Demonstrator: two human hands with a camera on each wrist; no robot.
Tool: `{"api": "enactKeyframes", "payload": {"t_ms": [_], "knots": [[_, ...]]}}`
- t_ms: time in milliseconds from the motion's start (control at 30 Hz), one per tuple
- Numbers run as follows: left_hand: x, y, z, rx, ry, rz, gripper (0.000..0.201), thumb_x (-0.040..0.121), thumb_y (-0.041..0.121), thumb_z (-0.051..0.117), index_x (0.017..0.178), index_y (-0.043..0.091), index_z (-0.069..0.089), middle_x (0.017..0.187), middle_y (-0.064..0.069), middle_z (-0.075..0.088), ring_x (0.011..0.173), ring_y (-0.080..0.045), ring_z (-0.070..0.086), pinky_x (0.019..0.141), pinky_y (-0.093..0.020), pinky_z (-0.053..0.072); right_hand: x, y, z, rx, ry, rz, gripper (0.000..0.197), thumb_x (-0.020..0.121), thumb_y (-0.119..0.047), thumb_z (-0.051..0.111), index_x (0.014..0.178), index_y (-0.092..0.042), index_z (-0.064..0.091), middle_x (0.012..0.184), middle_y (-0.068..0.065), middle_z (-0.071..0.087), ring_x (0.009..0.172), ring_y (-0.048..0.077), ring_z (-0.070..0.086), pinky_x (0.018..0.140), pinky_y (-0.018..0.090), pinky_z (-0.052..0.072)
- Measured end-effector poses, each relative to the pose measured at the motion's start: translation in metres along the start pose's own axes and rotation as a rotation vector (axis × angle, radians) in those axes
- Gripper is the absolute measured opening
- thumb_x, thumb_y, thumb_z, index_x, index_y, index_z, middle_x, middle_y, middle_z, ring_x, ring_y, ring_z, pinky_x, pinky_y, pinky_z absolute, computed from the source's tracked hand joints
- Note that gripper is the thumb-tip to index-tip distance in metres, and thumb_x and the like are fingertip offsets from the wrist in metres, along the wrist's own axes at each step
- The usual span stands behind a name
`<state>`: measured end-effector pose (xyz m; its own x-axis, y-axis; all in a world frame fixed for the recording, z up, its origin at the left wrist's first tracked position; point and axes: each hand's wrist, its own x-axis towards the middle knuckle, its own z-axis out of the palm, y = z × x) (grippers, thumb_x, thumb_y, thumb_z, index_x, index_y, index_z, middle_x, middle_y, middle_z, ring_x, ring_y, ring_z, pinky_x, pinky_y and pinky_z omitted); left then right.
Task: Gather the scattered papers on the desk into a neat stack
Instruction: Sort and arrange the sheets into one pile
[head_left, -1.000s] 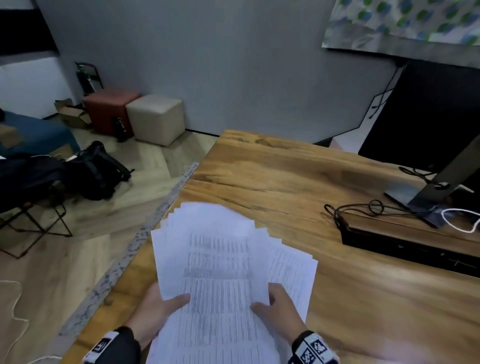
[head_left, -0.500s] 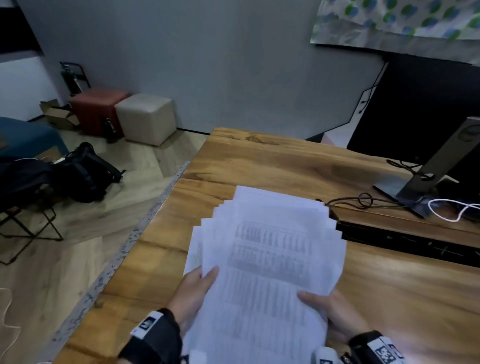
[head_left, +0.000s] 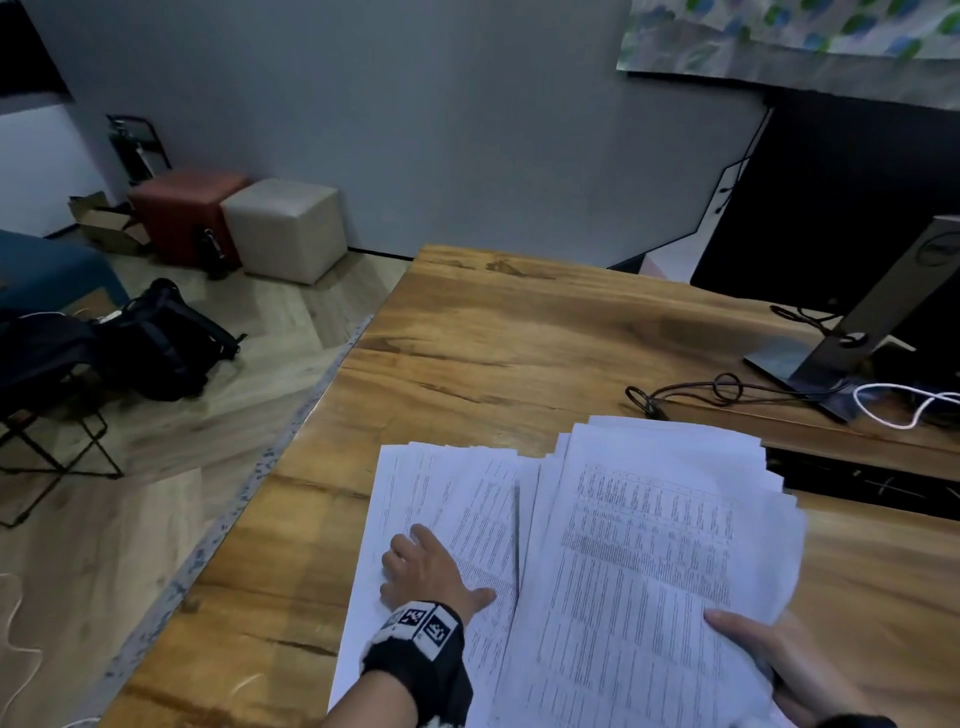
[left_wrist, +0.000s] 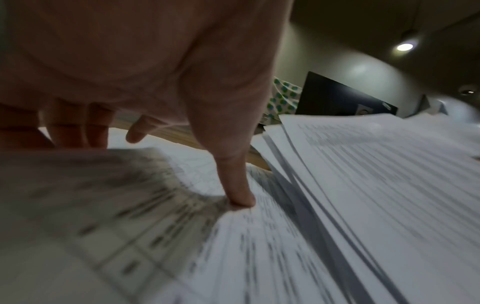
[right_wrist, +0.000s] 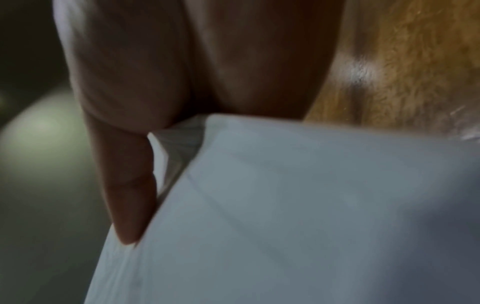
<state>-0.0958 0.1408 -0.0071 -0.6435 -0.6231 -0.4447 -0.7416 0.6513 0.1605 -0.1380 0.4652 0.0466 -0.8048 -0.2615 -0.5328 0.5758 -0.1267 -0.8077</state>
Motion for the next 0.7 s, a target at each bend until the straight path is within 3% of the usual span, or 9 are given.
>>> {"api": "enactKeyframes", "payload": {"t_ms": [100, 200, 267, 333, 400, 467, 567, 633, 700], "knots": [[0.01, -0.003, -0.008, -0.017, -0.032, -0.017, 0.118, 0.058, 0.06, 0.083, 0.147, 0.012, 0.021, 0.142, -0.011, 0.036, 0.13, -0.029, 0.04, 0.1, -0.04, 0.043, 0.002, 0.004, -0.003, -0.015, 0.031, 0.015, 0.054, 0.078, 0.013, 0.061, 0.13, -0.002, 0.057, 0.121, 0.025, 0.069, 0.111, 0.045, 0.066, 0.104, 0.066, 0.04], [0.018, -0.004, -0.012, -0.049, -0.093, -0.037, 0.105, 0.062, 0.054, 0.083, 0.143, 0.013, 0.03, 0.143, -0.009, 0.046, 0.132, -0.029, 0.044, 0.103, -0.041, 0.041, 0.001, 0.004, -0.001, -0.038, 0.055, -0.002, 0.051, 0.077, 0.012, 0.062, 0.125, -0.006, 0.06, 0.118, 0.023, 0.071, 0.105, 0.043, 0.069, 0.098, 0.061, 0.048], [0.02, -0.006, -0.012, -0.104, -0.105, -0.04, 0.085, 0.065, 0.049, 0.084, 0.132, 0.013, 0.045, 0.136, -0.007, 0.054, 0.126, -0.028, 0.051, 0.1, -0.039, 0.045, 0.001, 0.004, 0.0, -0.035, 0.057, -0.011, 0.048, 0.079, 0.012, 0.062, 0.123, -0.007, 0.061, 0.117, 0.022, 0.072, 0.103, 0.042, 0.071, 0.096, 0.058, 0.05], [0.021, -0.009, -0.013, -0.183, -0.097, 0.012, 0.062, 0.072, 0.037, 0.08, 0.124, 0.014, 0.055, 0.126, -0.006, 0.061, 0.115, -0.027, 0.06, 0.092, -0.035, 0.054, 0.002, 0.005, -0.001, -0.018, 0.046, 0.005, 0.049, 0.082, 0.012, 0.061, 0.127, -0.006, 0.059, 0.119, 0.023, 0.071, 0.106, 0.044, 0.069, 0.101, 0.06, 0.046], [0.02, -0.015, -0.021, -0.288, -0.067, 0.083, 0.05, 0.078, 0.022, 0.069, 0.127, 0.018, 0.058, 0.123, -0.003, 0.065, 0.107, -0.025, 0.065, 0.086, -0.033, 0.056, 0.003, 0.006, 0.0, -0.001, 0.038, 0.027, 0.049, 0.082, 0.011, 0.062, 0.128, -0.005, 0.058, 0.12, 0.024, 0.07, 0.109, 0.046, 0.067, 0.104, 0.064, 0.042], [0.017, -0.022, -0.04, -0.38, -0.033, 0.191, 0.039, 0.08, 0.015, 0.061, 0.118, 0.023, 0.063, 0.115, 0.001, 0.069, 0.101, -0.024, 0.067, 0.083, -0.032, 0.057, 0.004, 0.006, 0.002, 0.013, 0.037, 0.04, 0.046, 0.083, 0.01, 0.062, 0.126, -0.004, 0.059, 0.119, 0.026, 0.07, 0.108, 0.047, 0.067, 0.102, 0.066, 0.042], [0.006, -0.034, -0.087, -0.447, 0.015, 0.386, 0.024, 0.08, 0.008, 0.061, 0.08, 0.032, 0.061, 0.083, 0.01, 0.07, 0.084, -0.021, 0.069, 0.067, -0.026, 0.054, 0.005, 0.004, 0.01, 0.016, 0.038, 0.029, 0.038, 0.086, 0.01, 0.06, 0.123, -0.001, 0.061, 0.114, 0.025, 0.072, 0.098, 0.044, 0.072, 0.083, 0.056, 0.058], [-0.007, -0.04, -0.122, -0.469, 0.056, 0.473, 0.02, 0.081, 0.007, 0.063, 0.074, 0.026, 0.064, 0.075, 0.006, 0.073, 0.076, -0.019, 0.071, 0.062, -0.026, 0.052, 0.006, 0.005, 0.014, 0.027, 0.052, 0.02, 0.029, 0.089, 0.01, 0.057, 0.116, 0.002, 0.063, 0.108, 0.025, 0.074, 0.089, 0.04, 0.075, 0.065, 0.044, 0.063], [-0.019, -0.046, -0.153, -0.474, 0.079, 0.524, 0.014, 0.083, 0.012, 0.068, 0.077, 0.025, 0.069, 0.071, 0.009, 0.075, 0.068, -0.006, 0.071, 0.06, -0.029, 0.053, 0.009, 0.006, 0.017, 0.029, 0.056, 0.025, 0.027, 0.091, 0.008, 0.056, 0.117, 0.003, 0.063, 0.108, 0.025, 0.074, 0.09, 0.039, 0.075, 0.061, 0.041, 0.063]]}}
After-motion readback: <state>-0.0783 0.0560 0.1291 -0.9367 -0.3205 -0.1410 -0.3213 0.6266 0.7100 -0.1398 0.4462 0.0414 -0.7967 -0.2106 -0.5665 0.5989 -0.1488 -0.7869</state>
